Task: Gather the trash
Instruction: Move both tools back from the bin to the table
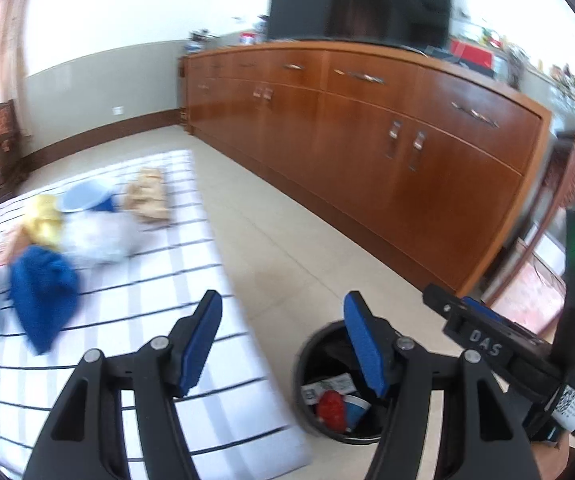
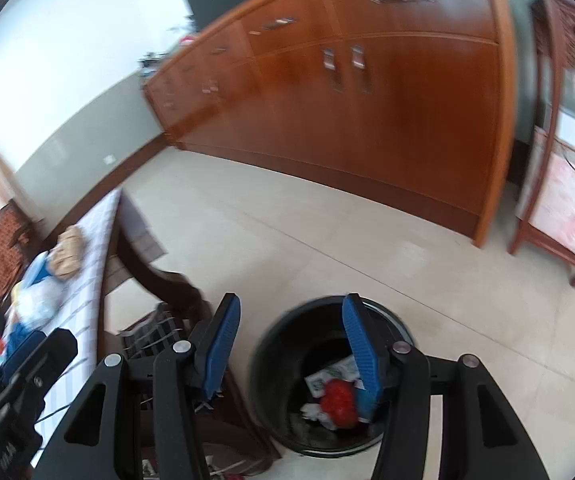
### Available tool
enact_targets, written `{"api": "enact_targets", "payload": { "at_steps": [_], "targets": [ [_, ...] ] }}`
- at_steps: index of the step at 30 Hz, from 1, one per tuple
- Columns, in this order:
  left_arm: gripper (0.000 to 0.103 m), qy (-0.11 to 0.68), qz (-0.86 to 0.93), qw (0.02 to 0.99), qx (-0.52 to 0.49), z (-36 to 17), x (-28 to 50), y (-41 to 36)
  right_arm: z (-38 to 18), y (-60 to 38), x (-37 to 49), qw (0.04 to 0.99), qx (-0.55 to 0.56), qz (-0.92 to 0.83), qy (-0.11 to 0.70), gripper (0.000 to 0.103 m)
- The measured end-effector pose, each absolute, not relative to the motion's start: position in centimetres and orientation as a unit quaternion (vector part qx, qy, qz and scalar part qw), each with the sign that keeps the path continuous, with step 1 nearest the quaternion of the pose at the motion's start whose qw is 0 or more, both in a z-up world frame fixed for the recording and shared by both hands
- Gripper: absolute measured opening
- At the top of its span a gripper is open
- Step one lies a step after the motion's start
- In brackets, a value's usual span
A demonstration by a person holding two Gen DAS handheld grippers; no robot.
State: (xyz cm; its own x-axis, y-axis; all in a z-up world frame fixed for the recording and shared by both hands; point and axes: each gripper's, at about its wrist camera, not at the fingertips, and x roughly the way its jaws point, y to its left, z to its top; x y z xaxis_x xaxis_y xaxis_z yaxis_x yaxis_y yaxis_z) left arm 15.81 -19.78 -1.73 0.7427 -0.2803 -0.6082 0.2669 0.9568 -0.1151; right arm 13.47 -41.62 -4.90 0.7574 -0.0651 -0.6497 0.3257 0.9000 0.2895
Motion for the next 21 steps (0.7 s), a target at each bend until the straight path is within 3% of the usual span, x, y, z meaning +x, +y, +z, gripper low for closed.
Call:
{"api": "enact_targets", "payload": {
  "at_steps": [21],
  "targets": [
    [0.065,0.32,0.061,0.943,-0.065,-3.1,15.3,1.0,-2.6,-21.8,18.8,0.934,0.105,0.079,0.332,0.058]
  ]
}}
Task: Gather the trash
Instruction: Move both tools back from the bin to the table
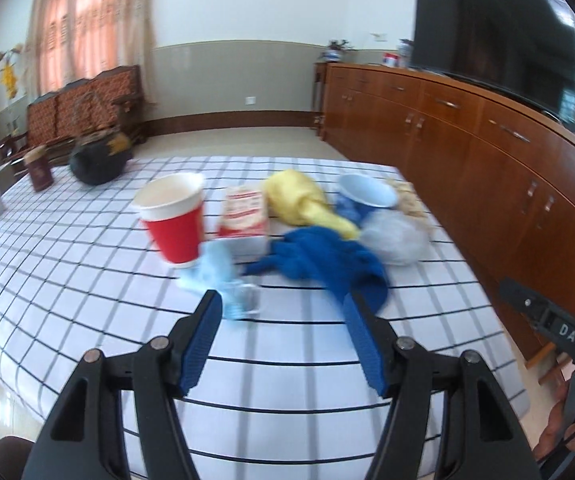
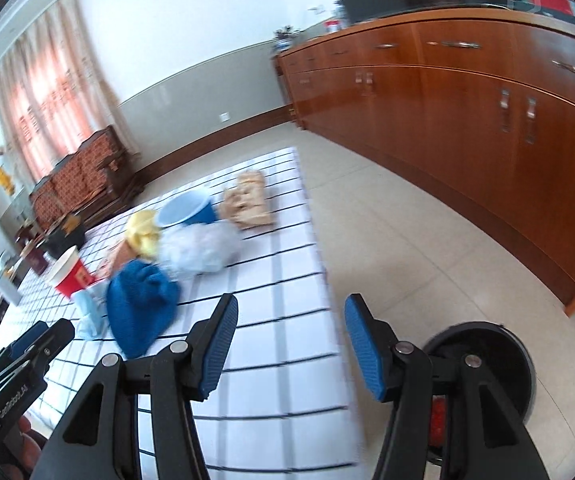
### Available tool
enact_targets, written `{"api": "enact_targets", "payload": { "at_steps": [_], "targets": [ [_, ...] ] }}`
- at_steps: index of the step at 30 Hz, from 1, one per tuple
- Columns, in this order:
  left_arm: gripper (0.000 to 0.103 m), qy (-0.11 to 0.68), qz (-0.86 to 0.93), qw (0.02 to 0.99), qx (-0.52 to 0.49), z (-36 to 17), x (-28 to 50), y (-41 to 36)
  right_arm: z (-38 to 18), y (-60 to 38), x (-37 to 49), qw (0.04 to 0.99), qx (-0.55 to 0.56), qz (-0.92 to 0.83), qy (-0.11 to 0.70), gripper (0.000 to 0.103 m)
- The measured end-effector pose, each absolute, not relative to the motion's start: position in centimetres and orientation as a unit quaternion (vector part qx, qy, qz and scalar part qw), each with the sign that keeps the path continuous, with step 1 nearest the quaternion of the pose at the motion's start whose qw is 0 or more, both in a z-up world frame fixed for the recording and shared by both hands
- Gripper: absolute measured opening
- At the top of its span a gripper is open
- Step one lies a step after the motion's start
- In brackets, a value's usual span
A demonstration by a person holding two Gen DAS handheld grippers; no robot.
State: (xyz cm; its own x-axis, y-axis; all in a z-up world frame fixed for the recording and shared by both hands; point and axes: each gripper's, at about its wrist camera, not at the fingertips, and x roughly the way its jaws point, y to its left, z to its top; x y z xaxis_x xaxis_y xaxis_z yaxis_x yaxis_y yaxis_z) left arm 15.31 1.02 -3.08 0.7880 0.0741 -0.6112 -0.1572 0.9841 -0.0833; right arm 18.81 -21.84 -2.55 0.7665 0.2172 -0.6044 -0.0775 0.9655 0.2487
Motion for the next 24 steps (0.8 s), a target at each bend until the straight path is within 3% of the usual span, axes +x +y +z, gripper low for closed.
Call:
{"api": "enact_targets", "payload": {
  "at_steps": [17,20,24],
  "targets": [
    [0.065,0.338,0.094,0.932,-0.09,-5.4,17.1,6.6,-3.6,-11.6,21.8,0.912,0.086,0.173,0.361,0.059],
    [0.065,0.342,0.09,0.931,-0.09,-5.7,17.6,6.6,-3.7,-10.7,22.0,0.911,0.084,0.18,0.362,0.066],
    [0.065,0.344,0.088,0.93,-0.09,-6.0,18.3,6.7,-3.9,-9.8,22.6,0.908,0.082,0.185,0.368,0.067]
  ]
}}
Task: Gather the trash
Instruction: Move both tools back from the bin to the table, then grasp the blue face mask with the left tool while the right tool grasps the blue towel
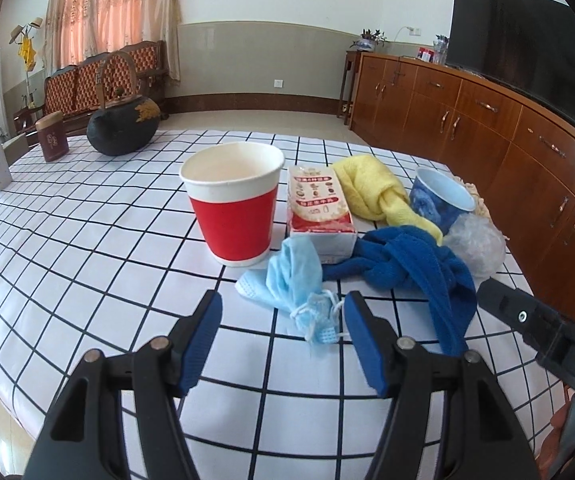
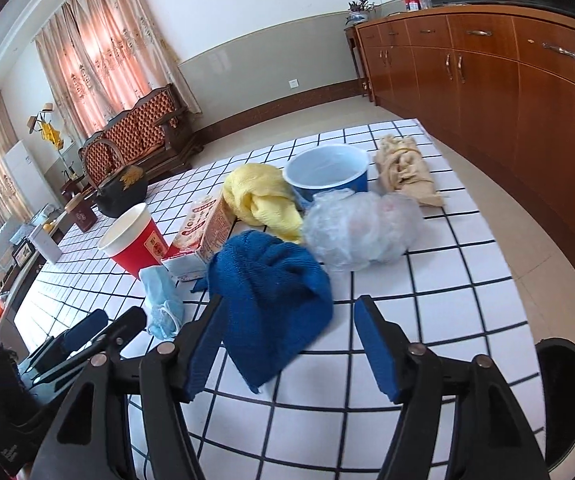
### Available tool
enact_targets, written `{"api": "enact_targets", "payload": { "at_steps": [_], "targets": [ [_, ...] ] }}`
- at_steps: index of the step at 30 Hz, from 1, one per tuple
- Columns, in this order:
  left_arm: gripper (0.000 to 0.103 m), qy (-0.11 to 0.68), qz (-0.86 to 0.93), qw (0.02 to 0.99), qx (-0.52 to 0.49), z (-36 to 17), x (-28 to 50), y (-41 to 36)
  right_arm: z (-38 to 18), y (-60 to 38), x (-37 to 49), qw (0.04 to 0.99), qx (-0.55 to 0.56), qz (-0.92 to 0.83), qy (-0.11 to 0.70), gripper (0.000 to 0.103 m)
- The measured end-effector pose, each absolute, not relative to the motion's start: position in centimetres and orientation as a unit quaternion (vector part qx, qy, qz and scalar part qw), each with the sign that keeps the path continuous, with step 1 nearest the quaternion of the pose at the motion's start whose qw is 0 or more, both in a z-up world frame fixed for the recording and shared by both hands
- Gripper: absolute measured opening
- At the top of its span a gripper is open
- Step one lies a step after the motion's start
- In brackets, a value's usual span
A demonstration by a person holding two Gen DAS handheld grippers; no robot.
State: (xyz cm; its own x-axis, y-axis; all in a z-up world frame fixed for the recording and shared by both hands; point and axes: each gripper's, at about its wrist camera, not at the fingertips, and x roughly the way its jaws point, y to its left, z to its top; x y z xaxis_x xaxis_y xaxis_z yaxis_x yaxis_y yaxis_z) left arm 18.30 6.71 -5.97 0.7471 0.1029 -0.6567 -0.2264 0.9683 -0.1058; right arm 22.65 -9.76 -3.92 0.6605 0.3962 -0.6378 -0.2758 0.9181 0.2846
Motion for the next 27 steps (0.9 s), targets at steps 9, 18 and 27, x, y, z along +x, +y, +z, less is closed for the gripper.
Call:
{"api": "enact_targets", "payload": {
  "at_steps": [9,18,27],
  "targets": [
    [0.065,0.363,0.082,0.923,-0.099,-7.0,20.2,6.7,-4.7,-8.5,23.8,0.902,0.071,0.192,0.381,0.067],
    [0.029,0.381,0.072,0.915,-0.107,-8.1,20.8,6.6,-5.6,-7.3,24.7,0.897,0.057,0.199,0.391,0.067],
    [0.024,0.37,0.061,0.919,-0.117,-7.8,19.9,6.6,-6.6,-5.8,25.3,0.89,0.038,0.212,0.403,0.062]
  ]
}}
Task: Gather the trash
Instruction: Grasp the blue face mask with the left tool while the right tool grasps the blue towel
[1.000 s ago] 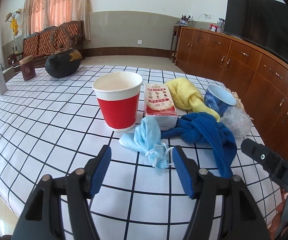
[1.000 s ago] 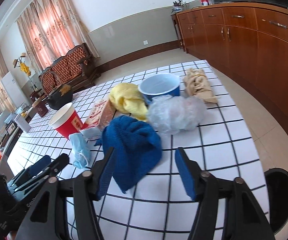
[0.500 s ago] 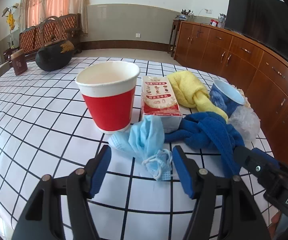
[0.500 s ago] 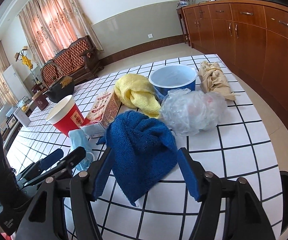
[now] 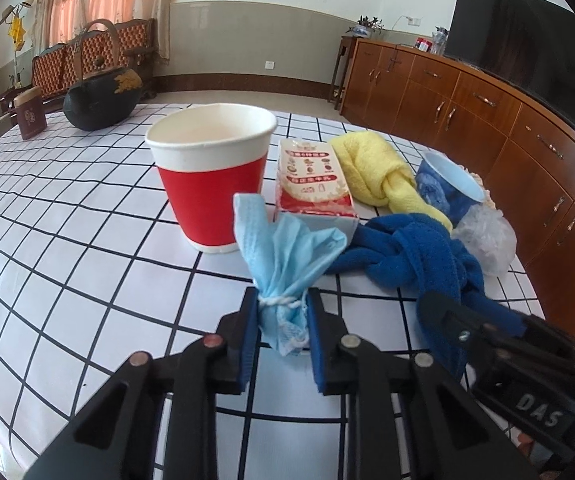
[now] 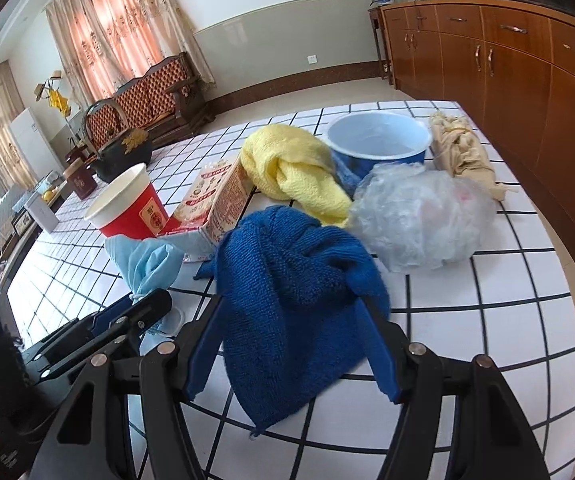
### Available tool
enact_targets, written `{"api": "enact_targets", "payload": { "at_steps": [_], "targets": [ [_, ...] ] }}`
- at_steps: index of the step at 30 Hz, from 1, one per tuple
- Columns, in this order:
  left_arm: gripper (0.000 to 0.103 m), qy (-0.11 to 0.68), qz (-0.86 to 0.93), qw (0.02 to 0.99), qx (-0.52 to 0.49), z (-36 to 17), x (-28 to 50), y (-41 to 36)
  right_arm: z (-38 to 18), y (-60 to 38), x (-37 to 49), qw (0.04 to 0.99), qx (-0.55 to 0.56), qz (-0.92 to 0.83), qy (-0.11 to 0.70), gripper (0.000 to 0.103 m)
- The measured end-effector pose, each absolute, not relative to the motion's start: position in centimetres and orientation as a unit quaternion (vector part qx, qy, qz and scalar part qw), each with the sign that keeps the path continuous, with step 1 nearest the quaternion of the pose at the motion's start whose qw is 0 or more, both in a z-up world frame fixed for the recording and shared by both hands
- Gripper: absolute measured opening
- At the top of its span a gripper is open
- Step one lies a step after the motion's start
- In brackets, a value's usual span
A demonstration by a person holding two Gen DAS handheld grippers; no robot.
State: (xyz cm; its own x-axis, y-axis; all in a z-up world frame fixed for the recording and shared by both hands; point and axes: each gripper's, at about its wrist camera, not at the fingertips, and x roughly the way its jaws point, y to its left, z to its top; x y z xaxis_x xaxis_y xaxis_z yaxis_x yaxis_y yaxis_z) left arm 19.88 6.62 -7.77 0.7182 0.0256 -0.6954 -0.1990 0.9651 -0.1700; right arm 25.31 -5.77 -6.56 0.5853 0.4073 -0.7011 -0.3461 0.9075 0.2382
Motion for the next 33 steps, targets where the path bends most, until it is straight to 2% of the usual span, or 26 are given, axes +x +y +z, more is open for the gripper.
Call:
{"api": "enact_targets", "payload": {
  "at_steps": [3,5,7,27,32,33],
  "targets": [
    [0.024,0.371,0.058,0.919,-0.122,-7.8,19.8,6.8,-6.9,-5.2,25.3,0.888,0.023,0.215,0.405,0.046],
    [0.024,0.369,0.056,0.919,-0.126,-7.7,19.7,6.9,-7.1,-4.9,25.5,0.885,0.019,0.222,0.409,0.021],
    [0.024,0.369,0.054,0.919,-0.128,-7.7,19.7,7.0,-7.3,-4.8,25.6,0.88,0.023,0.23,0.414,0.003],
    [0.024,0.372,0.043,0.918,-0.131,-7.5,18.0,6.8,-5.3,-8.1,20.1,0.876,0.02,0.28,0.391,0.004],
    [0.028,0.37,0.044,0.919,-0.128,-7.3,17.9,6.7,-5.4,-7.6,21.1,0.886,0.012,0.254,0.388,0.009],
    [0.029,0.369,0.044,0.92,-0.128,-7.3,17.9,6.8,-5.4,-7.6,21.3,0.887,0.012,0.25,0.388,0.018]
  ]
}}
